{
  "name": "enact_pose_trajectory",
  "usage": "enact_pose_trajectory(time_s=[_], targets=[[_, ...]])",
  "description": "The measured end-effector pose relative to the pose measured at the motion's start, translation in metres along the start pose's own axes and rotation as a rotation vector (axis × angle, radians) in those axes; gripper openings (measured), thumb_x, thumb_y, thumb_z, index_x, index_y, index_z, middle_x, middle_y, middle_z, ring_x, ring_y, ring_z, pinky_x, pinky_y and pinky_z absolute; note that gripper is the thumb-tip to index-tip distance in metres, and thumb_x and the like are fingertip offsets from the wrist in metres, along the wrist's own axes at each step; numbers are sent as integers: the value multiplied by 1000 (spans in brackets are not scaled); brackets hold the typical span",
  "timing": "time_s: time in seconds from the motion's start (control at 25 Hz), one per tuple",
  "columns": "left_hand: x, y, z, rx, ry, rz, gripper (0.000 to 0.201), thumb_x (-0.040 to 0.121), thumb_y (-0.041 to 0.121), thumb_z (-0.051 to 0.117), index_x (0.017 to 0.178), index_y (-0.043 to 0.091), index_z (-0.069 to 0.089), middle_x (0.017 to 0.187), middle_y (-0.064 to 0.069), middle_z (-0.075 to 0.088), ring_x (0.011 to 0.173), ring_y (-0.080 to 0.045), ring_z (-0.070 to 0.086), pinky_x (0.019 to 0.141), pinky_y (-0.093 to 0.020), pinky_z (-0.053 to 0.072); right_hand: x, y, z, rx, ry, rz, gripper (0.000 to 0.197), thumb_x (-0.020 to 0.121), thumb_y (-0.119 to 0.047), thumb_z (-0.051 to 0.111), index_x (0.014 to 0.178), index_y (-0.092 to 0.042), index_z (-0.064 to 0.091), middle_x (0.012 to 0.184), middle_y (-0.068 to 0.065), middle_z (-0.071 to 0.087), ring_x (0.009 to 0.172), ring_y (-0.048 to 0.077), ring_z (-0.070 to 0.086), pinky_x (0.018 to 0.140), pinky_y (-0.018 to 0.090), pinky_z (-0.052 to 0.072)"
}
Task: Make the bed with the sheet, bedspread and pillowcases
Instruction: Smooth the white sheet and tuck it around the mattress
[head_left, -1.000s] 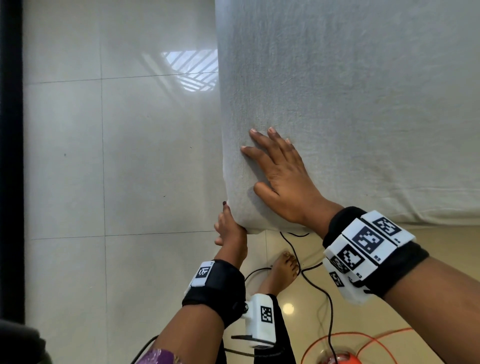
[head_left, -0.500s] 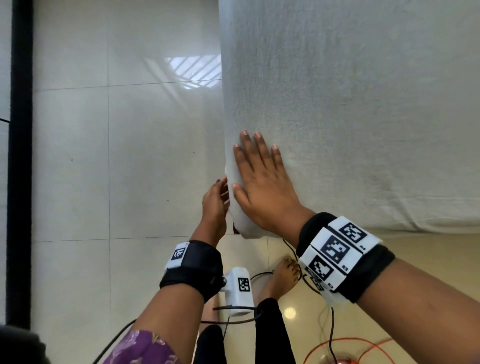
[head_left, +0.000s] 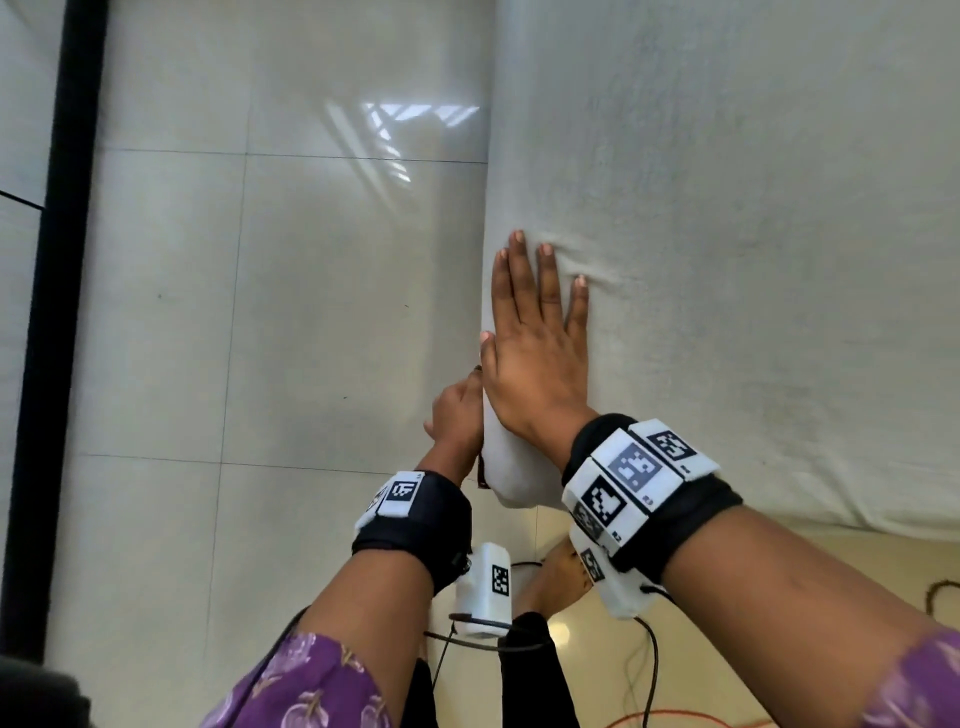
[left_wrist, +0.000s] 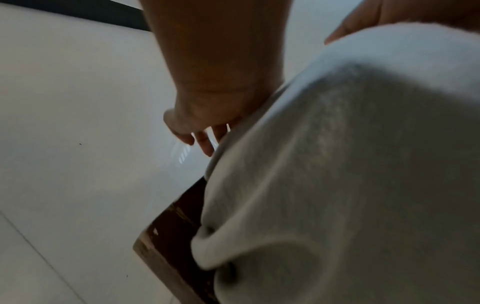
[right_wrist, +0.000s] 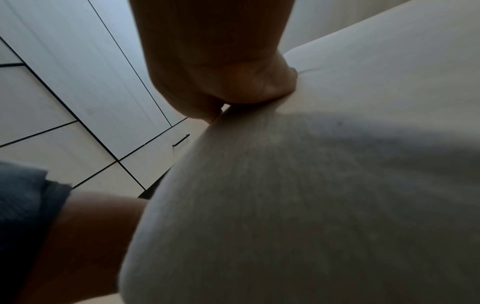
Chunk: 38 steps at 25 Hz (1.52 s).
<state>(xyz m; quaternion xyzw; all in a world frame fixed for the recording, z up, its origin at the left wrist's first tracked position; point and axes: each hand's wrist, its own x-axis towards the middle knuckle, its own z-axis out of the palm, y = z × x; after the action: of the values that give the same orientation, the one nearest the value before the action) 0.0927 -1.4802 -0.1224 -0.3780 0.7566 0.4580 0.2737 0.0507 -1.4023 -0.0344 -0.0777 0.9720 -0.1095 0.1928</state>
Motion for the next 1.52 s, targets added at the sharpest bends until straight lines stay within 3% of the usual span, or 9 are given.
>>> enact_pose_trajectory(time_s=[0.08,0.28,0.56,0.84,1.0,1.12,1.2,1.32,1.52], targets=[[9,-4,-4,88,113,119,45,99,33,42,59,15,50,78,-3,53,79,-25,52,84,-36,38,0,0,0,20,11,-2,75,97,-27,36,151,-12,-14,157,2,-24,144,23,-22,117,50,-7],[23,5,-3,-500,68,119,23,94,19,56,103,3,71,95,-7,72,76,-10,63,68,-18,51,1,1,-1,131,84,38,69,99,-24,34,150,-10,-11,158,5,-18,146,19,-18,119,41,-8],[15,31,2,-519,-38,-101,29,96,24,51,73,13,63,74,-2,64,62,-12,56,45,-11,44,10,2,6,271,239,107,62,98,-20,35,152,-12,7,161,2,-1,148,16,-3,116,32,-1],[16,31,-4,-395,46,-136,22,83,42,50,77,21,48,100,-4,55,105,-30,53,98,-44,41,10,5,7,359,252,101,61,96,-18,35,152,-14,12,161,0,3,148,14,1,115,29,1],[5,13,-11,-527,11,-149,38,87,42,44,99,13,66,101,-6,63,100,-29,56,92,-38,43,10,12,5,458,257,72,63,91,-23,28,152,-12,15,161,2,7,148,16,4,116,29,2],[-29,-15,-19,-744,157,-404,39,99,34,40,117,6,60,109,-2,61,102,-26,53,82,-30,43,10,18,6,525,264,37,63,89,-22,30,150,-8,21,160,5,13,148,19,9,118,32,7],[-59,-30,-14,-906,26,-624,50,100,41,34,126,3,51,114,-8,57,100,-30,56,84,-35,44,11,21,5,561,256,21,63,89,-22,31,149,-5,24,159,8,16,147,21,11,119,32,9],[-76,-33,3,-1278,-164,-808,58,97,52,34,122,1,46,120,-24,57,114,-40,55,101,-50,43,12,23,0,584,235,2,62,89,-24,32,147,-3,27,158,10,18,147,23,12,117,29,7],[-76,-27,17,-1476,-85,-716,53,96,50,42,98,-1,57,101,-22,62,107,-39,57,106,-52,41,11,29,0,590,215,-19,56,97,-20,40,148,-3,26,158,10,17,147,21,11,117,26,6]])
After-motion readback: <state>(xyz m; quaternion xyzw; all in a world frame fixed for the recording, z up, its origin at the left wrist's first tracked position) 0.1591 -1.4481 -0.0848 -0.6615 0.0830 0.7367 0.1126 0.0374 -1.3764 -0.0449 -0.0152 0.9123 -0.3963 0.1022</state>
